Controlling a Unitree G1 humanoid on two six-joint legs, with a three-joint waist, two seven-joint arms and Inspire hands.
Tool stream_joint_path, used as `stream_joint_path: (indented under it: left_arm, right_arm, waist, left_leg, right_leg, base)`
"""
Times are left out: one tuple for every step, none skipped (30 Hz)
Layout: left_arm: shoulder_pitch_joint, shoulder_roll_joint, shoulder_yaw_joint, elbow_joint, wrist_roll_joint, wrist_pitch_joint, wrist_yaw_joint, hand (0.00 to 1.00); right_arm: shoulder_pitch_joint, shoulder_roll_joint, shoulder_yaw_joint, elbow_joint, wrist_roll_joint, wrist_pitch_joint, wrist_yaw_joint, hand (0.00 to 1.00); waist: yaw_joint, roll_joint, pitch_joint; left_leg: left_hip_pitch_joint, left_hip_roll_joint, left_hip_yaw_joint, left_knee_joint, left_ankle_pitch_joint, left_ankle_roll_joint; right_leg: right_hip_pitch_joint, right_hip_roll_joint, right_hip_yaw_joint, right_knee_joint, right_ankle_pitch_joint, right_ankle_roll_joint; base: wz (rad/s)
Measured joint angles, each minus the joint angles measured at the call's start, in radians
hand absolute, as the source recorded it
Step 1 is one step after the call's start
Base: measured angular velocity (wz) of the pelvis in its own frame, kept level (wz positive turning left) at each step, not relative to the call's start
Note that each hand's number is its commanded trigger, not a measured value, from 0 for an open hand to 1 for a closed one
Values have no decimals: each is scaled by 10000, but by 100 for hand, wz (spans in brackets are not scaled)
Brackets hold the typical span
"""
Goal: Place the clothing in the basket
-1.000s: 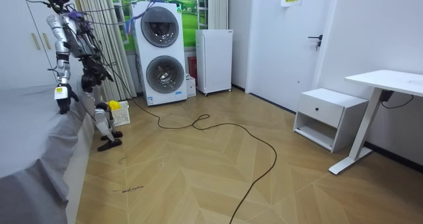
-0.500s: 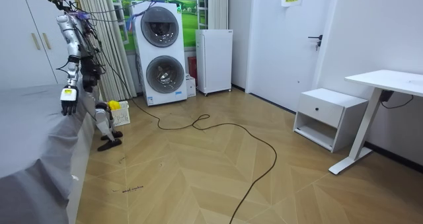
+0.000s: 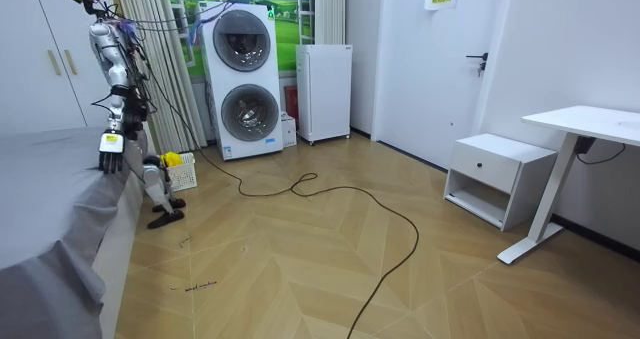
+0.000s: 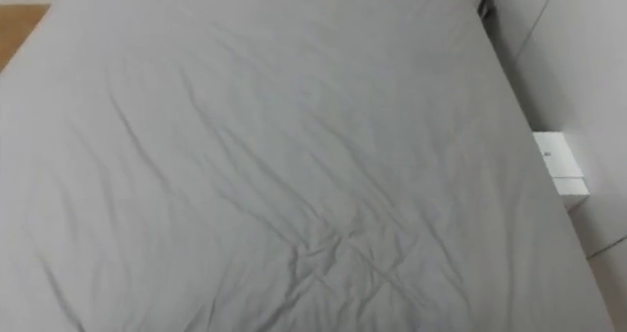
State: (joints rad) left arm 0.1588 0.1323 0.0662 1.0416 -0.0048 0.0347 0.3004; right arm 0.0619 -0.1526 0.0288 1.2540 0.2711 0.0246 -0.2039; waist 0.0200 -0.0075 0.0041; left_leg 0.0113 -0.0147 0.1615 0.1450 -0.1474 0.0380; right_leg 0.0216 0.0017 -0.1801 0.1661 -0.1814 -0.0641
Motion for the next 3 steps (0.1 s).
stream_joint_path:
  left_arm:
    - [0,-5,0,-1,0,-5,0,0]
    - [0,-15,-5,-1,0,-9,0,0]
    - [0,-23,-7,-1,0,-27,0,0]
  right_arm:
    - [12,8,14,1,-35,0,-10,0]
    - [33,10,93,0,-56,-1,-25,0]
    - [58,16,145,-1,-58,-4,-33,0]
  waist:
    - [10,-2,1]
    - [22,3,4]
    - [35,5,8]
  left_leg:
    - [0,-2,0,-2,-1,0]
    - [1,-5,-2,-4,-1,-1]
    - [8,-6,-9,-5,-1,-1]
  right_leg:
    - [3,0,0,-9,-1,1]
    - [21,0,0,-42,-1,2]
    - [65,3,-5,-134,1,3]
  base:
    - [0]
    - [0]
    - [0]
